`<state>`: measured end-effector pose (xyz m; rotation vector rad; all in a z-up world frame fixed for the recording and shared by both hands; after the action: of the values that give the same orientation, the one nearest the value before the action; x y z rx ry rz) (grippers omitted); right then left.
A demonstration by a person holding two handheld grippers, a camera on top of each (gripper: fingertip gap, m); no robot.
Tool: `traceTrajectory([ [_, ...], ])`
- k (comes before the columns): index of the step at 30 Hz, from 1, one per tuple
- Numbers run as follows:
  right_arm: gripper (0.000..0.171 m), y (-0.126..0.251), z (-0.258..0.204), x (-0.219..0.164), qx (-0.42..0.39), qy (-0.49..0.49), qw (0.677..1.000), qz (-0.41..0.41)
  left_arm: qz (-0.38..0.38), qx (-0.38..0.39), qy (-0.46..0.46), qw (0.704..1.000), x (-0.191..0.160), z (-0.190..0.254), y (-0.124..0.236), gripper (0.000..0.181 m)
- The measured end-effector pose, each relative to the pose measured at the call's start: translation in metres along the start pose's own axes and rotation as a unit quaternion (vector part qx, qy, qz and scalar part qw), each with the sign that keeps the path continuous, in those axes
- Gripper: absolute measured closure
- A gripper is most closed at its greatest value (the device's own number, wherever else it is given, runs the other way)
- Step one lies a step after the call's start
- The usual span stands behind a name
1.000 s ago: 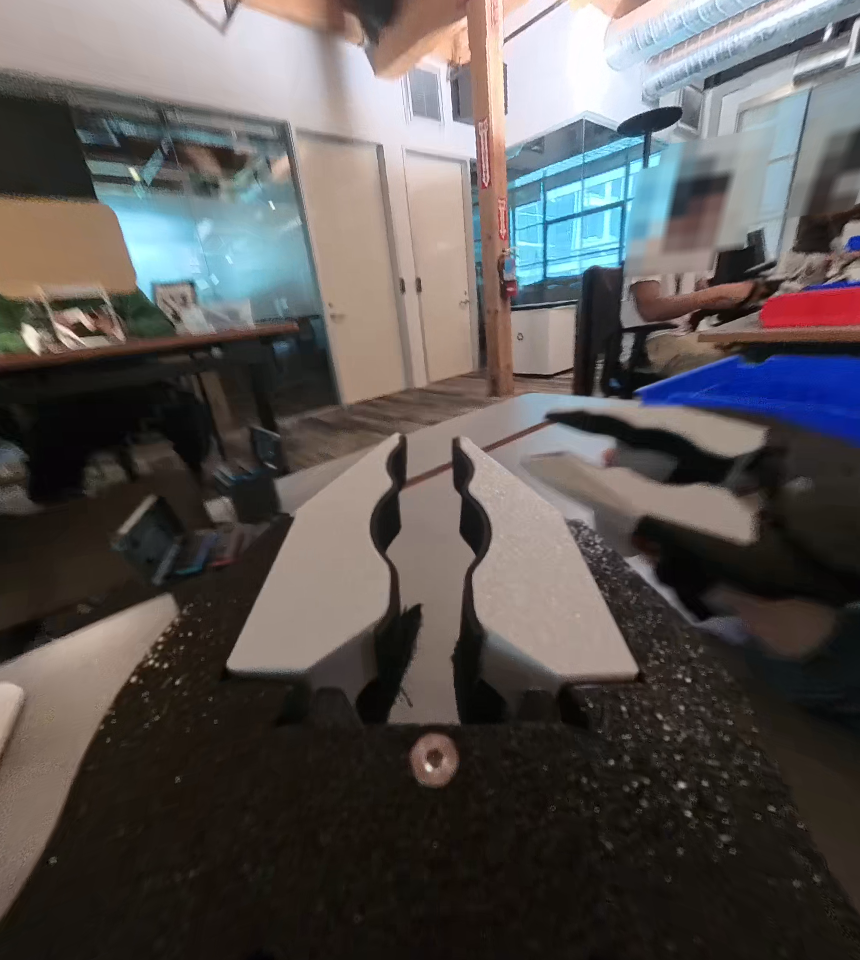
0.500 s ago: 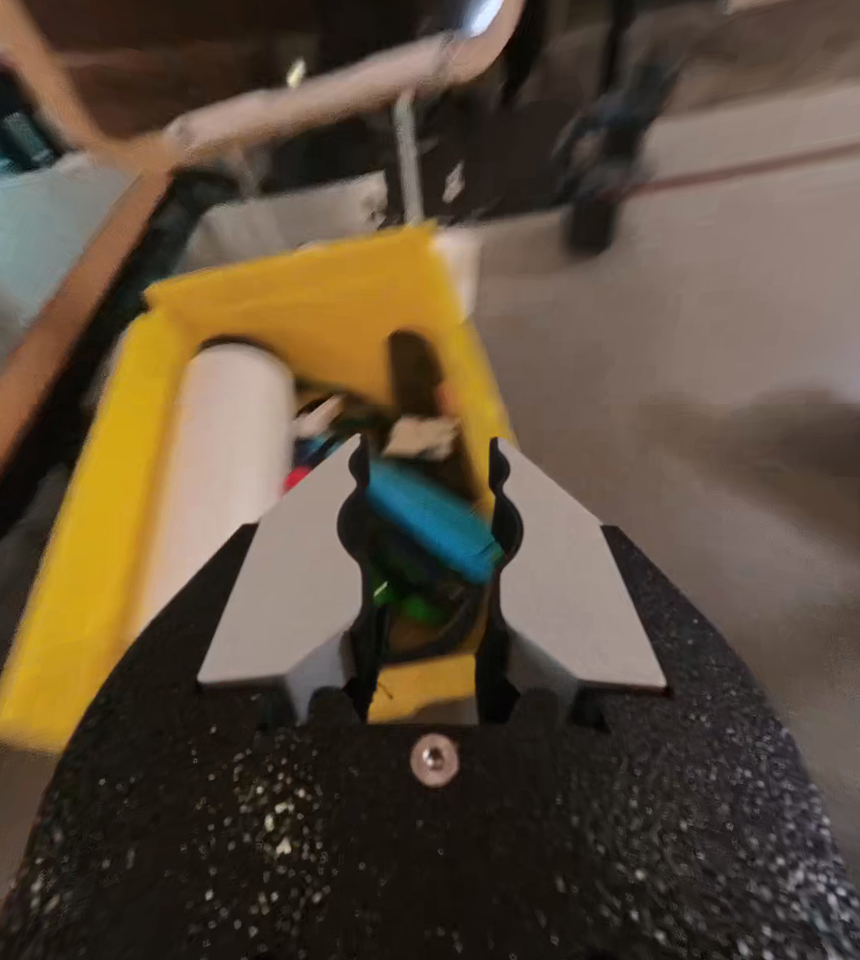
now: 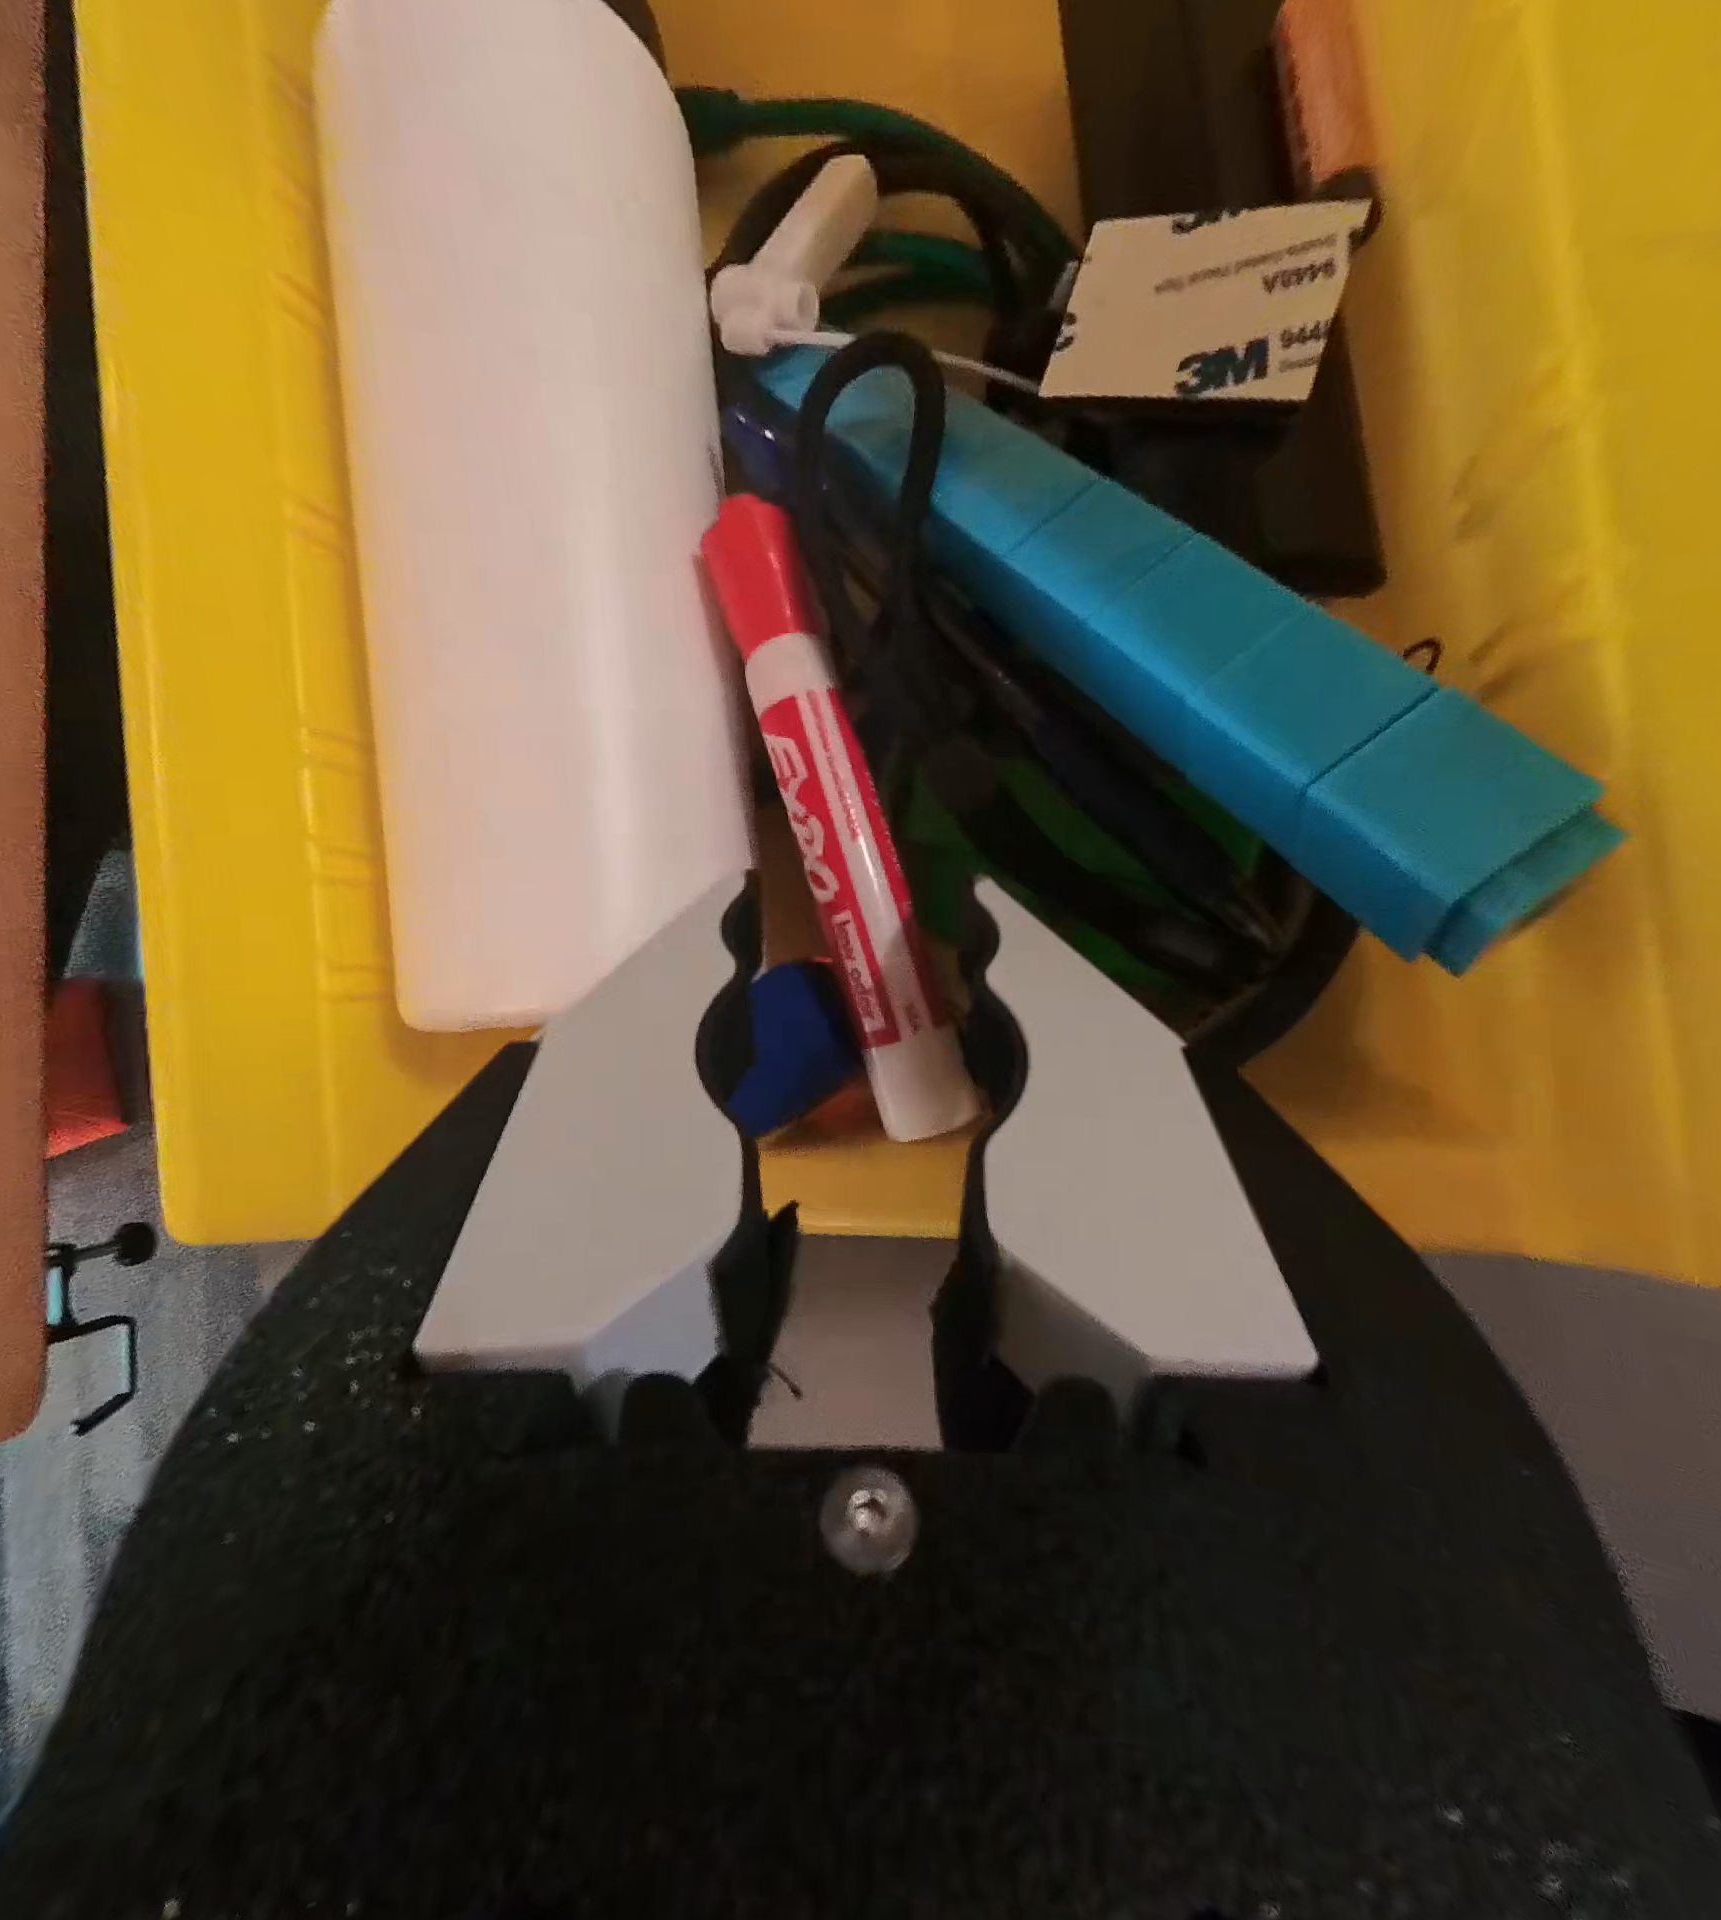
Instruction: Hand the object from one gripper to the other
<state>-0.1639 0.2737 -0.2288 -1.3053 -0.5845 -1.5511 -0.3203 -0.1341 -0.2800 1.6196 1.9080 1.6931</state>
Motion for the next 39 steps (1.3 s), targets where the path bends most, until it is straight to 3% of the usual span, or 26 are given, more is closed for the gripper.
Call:
traceTrajectory([
  [1, 0.141, 0.000, 0.000, 0.000, 0.000, -0.001, 1.000, 0.000, -0.006, 0.002, -0.010, 1.000, 0.000, 0.000, -0.001, 0.146],
  [3, 0.141, -0.001, 0.000, 0.000, 0.001, -0.002, 1.000, -0.001, -0.015, 0.011, -0.029, 0.999, 0.001, 0.001, -0.001, 0.145],
  [7, 0.141, -0.001, 0.000, 0.000, 0.002, -0.003, 1.000, -0.001, -0.028, 0.051, -0.057, 0.997, 0.001, -0.005, -0.005, 0.161],
  [15, 0.141, -0.001, 0.002, -0.001, 0.002, -0.012, 1.000, -0.004, -0.067, 0.063, -0.060, 0.994, 0.003, -0.013, -0.014, 0.161],
  [21, 0.142, -0.001, 0.001, -0.001, 0.005, -0.013, 1.000, -0.005, -0.060, 0.110, -0.116, 0.985, 0.004, -0.033, -0.023, 0.165],
  [28, 0.142, -0.004, 0.000, -0.003, 0.010, -0.016, 1.000, -0.008, 0.074, 0.176, -0.132, 0.973, 0.024, -0.057, 0.011, 0.165],
  [33, 0.142, -0.004, -0.007, 0.001, 0.033, -0.013, 0.999, 0.003, 0.231, 0.100, -0.117, 0.961, 0.069, -0.028, 0.058, 0.165],
  [35, 0.145, -0.001, -0.021, 0.013, 0.112, -0.051, 0.992, 0.033, 0.289, 0.038, -0.121, 0.949, 0.094, 0.005, 0.074, 0.165],
  [37, 0.142, 0.006, -0.043, 0.022, 0.243, -0.147, 0.958, 0.043, 0.343, -0.027, -0.131, 0.930, 0.119, 0.046, 0.084, 0.165],
  [39, 0.138, 0.011, -0.052, 0.022, 0.318, -0.215, 0.923, 0.032, 0.390, -0.099, -0.150, 0.903, 0.144, 0.094, 0.088, 0.165],
])
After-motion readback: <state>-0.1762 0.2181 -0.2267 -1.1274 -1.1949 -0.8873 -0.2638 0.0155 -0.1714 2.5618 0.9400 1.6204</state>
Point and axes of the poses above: each gripper's, where its closed fingertips meet, y back along the fingers, x out of its top, z = x × y across the jaws, the point moved 3 cm from there along y, back along the fingers, and after that the axes turned 1 degree about z, right-handed, at the moved point
